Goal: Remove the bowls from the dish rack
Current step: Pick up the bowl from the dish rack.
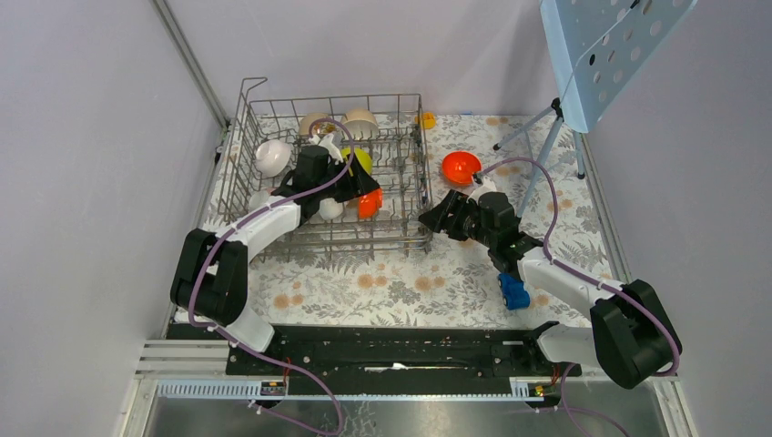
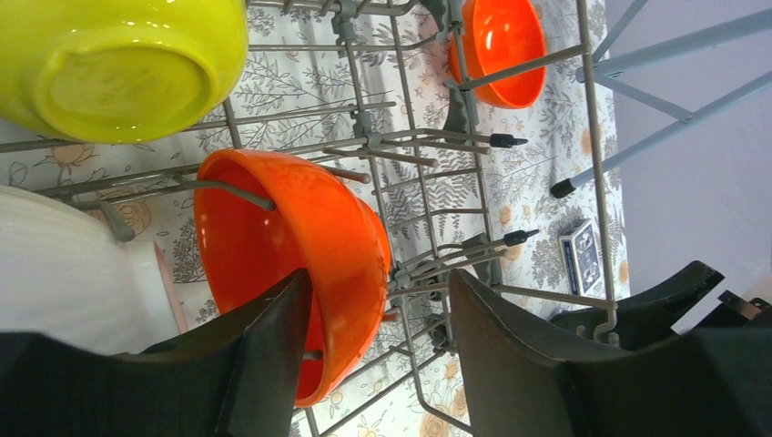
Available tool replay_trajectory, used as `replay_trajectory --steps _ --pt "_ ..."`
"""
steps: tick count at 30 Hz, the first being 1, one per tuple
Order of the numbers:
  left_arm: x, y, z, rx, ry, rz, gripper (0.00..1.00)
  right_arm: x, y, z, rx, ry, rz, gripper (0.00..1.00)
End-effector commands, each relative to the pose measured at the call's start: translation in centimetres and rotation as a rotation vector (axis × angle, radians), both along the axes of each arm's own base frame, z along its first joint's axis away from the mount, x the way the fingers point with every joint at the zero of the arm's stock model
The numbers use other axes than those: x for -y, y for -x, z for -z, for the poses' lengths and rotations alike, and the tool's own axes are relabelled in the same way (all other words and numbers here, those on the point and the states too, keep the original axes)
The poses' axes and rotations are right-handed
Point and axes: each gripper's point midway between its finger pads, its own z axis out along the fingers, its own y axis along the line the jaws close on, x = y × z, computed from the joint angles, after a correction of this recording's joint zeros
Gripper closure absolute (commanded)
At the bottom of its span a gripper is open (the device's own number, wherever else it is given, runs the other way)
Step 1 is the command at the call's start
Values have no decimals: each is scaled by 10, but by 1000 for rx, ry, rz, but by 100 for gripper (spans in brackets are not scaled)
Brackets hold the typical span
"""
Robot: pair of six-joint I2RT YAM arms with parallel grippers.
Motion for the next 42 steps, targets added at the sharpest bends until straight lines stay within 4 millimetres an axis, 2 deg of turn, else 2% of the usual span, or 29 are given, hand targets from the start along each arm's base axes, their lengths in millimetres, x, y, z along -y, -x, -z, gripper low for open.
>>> replay_trajectory --steps 1,19,25,30,37,42 --pt "7 -7 -17 64 59 32 41 -10 -8 -24 64 -45 -23 30" --pt "20 0 -14 51 124 97 71 -6 -4 -12 49 -30 -17 35" --pt "23 1 -15 53 143 111 87 -4 -2 -7 42 -24 -12 34" --pt "26 2 -31 90 166 132 100 -3 -2 -8 46 -19 -10 29" --pt "32 7 -49 131 221 173 100 0 0 -7 52 -9 -6 20" --pt "37 14 -65 171 280 205 100 2 0 -6 53 -2 2 19"
